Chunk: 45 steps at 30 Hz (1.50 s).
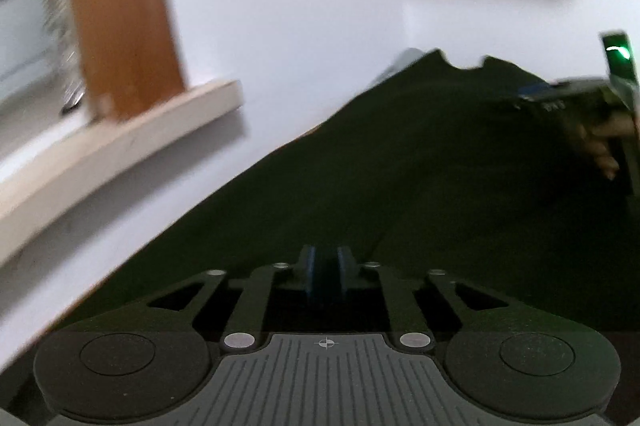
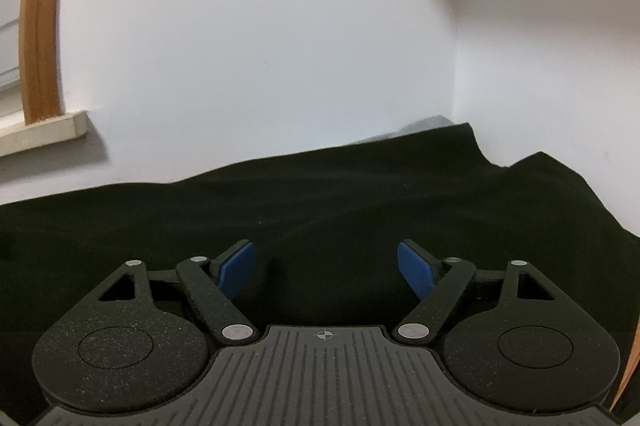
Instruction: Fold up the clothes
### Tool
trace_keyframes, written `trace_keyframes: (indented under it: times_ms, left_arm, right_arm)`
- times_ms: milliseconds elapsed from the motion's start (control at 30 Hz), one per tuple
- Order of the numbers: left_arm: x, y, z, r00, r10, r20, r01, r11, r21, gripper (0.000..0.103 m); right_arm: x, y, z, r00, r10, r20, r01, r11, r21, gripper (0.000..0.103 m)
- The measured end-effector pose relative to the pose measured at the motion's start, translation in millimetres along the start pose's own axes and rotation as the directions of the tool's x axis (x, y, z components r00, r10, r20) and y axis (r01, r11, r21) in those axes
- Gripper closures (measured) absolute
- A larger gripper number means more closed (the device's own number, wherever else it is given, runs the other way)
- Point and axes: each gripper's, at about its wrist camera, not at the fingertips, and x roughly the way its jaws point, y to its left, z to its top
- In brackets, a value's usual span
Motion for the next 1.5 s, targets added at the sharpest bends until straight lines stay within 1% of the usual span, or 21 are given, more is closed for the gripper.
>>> trace_keyframes:
  times_ms: [33, 133, 233, 300, 333, 367, 467, 533, 600, 633, 700, 767, 833, 900, 967, 1067, 1100, 1167, 1200, 1333, 1500]
  left_arm:
    - [-1, 5, -2, 1.0, 0.002, -0.001, -0.003, 1.0, -0.027, 0.083]
    - [-23, 18, -8, 1.0, 0.015, 0.024, -0.013, 0.997, -0.076, 0.057]
    - [-43, 29, -19, 0.999, -0.004, 0.031, 0.007, 0.994, -0.112, 0.055]
    - [-48, 34, -27, 1.0, -0.004, 0.008, 0.005, 0.991, -0.137, 0.055]
    - [-51, 35, -33, 1.0, -0.007, 0.001, 0.007, 0.99, -0.142, 0.053]
    - [-53, 37, -39, 1.0, -0.011, -0.007, 0.01, 0.989, -0.147, 0.053]
    - [-54, 43, -53, 0.999, -0.027, -0.017, 0.024, 0.985, -0.169, 0.051]
    - [-54, 48, -58, 0.999, -0.039, -0.024, 0.034, 0.982, -0.187, 0.047]
    - [-53, 53, -61, 0.998, -0.048, -0.03, 0.041, 0.977, -0.207, 0.045]
    - [-55, 53, -60, 0.999, -0.045, -0.029, 0.038, 0.978, -0.207, 0.044]
    - [-60, 54, -58, 0.999, -0.041, -0.027, 0.034, 0.978, -0.208, 0.044]
    - [-77, 59, -59, 0.999, -0.035, -0.016, 0.03, 0.974, -0.223, 0.037]
    - [-105, 65, -65, 1.0, -0.009, -0.018, 0.005, 0.976, -0.219, 0.034]
    - [-136, 73, -74, 0.999, 0.028, -0.016, -0.03, 0.974, -0.223, 0.03]
    - [-171, 84, -91, 0.998, 0.068, -0.015, -0.07, 0.963, -0.261, 0.023]
    - [-227, 103, -116, 0.991, 0.136, -0.015, -0.133, 0.935, -0.328, 0.017]
    - [-240, 108, -121, 0.989, 0.145, -0.016, -0.142, 0.931, -0.337, 0.014]
    - [-265, 117, -130, 0.987, 0.162, -0.017, -0.158, 0.923, -0.351, 0.0]
    - [-278, 122, -135, 0.985, 0.17, -0.018, -0.165, 0.919, -0.358, 0.0]
    - [-303, 134, -144, 0.989, 0.147, 0.015, -0.132, 0.927, -0.35, 0.0]
    - [-303, 126, -137, 0.998, 0.036, 0.053, -0.02, 0.961, -0.277, 0.0]
  right_arm:
    - [0, 0, 0, 1.0, 0.001, -0.001, -0.001, 1.0, 0.005, 0.024]
    - [-1, -4, -1, 1.0, 0.015, -0.003, -0.015, 0.999, 0.039, 0.023]
    - [-9, -28, 0, 0.997, 0.066, 0.051, -0.073, 0.986, 0.147, 0.023]
    - [-17, -53, 4, 0.997, 0.006, 0.071, -0.017, 0.987, 0.162, 0.037]
    - [-20, -66, 7, 0.996, -0.025, 0.081, 0.011, 0.985, 0.17, 0.053]
    - [-24, -79, 9, 0.994, -0.055, 0.09, 0.038, 0.983, 0.178, 0.059]
    - [-22, -126, 6, 0.983, -0.18, 0.048, 0.165, 0.963, 0.215, 0.064]
    - [-14, -154, -1, 0.968, -0.251, -0.02, 0.249, 0.942, 0.226, 0.063]
    - [-1, -176, -14, 0.957, -0.266, -0.115, 0.287, 0.928, 0.239, 0.062]
    - [-4, -179, -18, 0.963, -0.259, -0.071, 0.269, 0.939, 0.214, 0.057]
    - [-5, -179, -17, 0.952, -0.29, -0.092, 0.303, 0.935, 0.186, 0.05]
    - [-12, -177, -15, 0.949, -0.297, -0.105, 0.313, 0.924, 0.221, 0.027]
    - [-21, -167, -10, 0.957, -0.265, -0.116, 0.285, 0.932, 0.225, 0.025]
    - [-38, -143, -6, 0.96, -0.25, -0.127, 0.269, 0.95, 0.157, 0.021]
    - [-54, -118, -2, 0.962, -0.237, -0.138, 0.25, 0.964, 0.089, 0.01]
    - [-93, -74, -4, 0.979, -0.164, -0.118, 0.17, 0.985, 0.038, 0.0]
    - [-106, -59, -5, 0.984, -0.133, -0.116, 0.137, 0.99, 0.034, 0.0]
    - [-132, -31, -7, 0.989, -0.076, -0.125, 0.08, 0.996, 0.035, 0.0]
    - [-144, -17, -7, 0.99, -0.051, -0.135, 0.056, 0.998, 0.039, 0.0]
    - [-198, 38, -3, 0.986, -0.018, -0.163, 0.011, 0.999, -0.042, 0.0]
    - [-266, 107, 4, 0.981, -0.009, -0.195, -0.027, 0.983, -0.182, 0.0]
